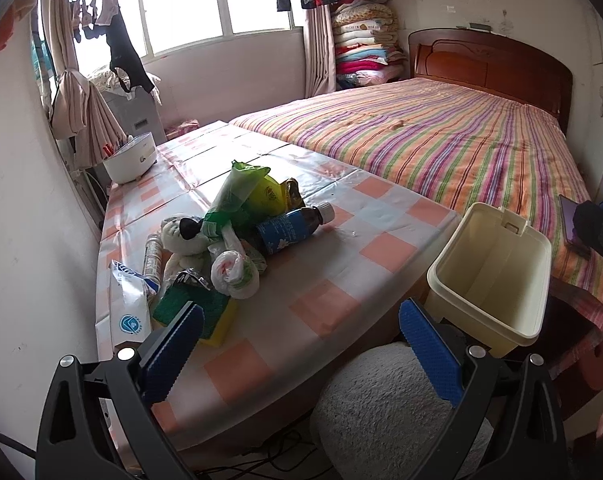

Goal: Collect trash

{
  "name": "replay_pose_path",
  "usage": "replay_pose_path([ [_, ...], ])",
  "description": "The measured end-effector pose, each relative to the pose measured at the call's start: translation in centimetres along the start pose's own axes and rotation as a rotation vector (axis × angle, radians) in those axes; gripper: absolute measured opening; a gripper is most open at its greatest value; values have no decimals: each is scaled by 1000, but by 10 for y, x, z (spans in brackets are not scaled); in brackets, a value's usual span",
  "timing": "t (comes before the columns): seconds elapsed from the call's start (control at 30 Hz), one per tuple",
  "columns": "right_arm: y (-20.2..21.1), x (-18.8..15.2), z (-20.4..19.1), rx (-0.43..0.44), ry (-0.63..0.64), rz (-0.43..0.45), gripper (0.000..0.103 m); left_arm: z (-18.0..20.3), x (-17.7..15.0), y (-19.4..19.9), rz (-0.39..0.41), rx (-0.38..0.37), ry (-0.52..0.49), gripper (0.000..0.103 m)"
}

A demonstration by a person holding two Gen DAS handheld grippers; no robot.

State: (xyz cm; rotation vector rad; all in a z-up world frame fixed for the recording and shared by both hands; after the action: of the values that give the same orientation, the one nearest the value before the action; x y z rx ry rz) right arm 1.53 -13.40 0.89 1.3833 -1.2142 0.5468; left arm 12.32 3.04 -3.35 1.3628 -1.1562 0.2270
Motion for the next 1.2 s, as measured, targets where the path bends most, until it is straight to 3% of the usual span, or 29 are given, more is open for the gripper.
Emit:
replay_pose_path([
  [0.9,-20,-2,-17,22,49,-43,97,-21,-2,-7,-22,18,49,96],
  [1.2,-23,-1,-26,65,59,-43,97,-26,-3,-8,-19,29,53,96],
])
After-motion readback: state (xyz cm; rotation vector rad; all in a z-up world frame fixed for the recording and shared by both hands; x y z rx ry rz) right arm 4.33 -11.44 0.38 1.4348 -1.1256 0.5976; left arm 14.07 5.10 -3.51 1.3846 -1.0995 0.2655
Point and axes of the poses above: each gripper's, at about its wrist camera, not at the fingertips, and y roughly against the way its jaws point, z to its right, x to its top, the point moved 7 cm from there along -y, roughly the way its jaws point, and after that the axes turned 5 degrees about -y, right-handed, at the moved point
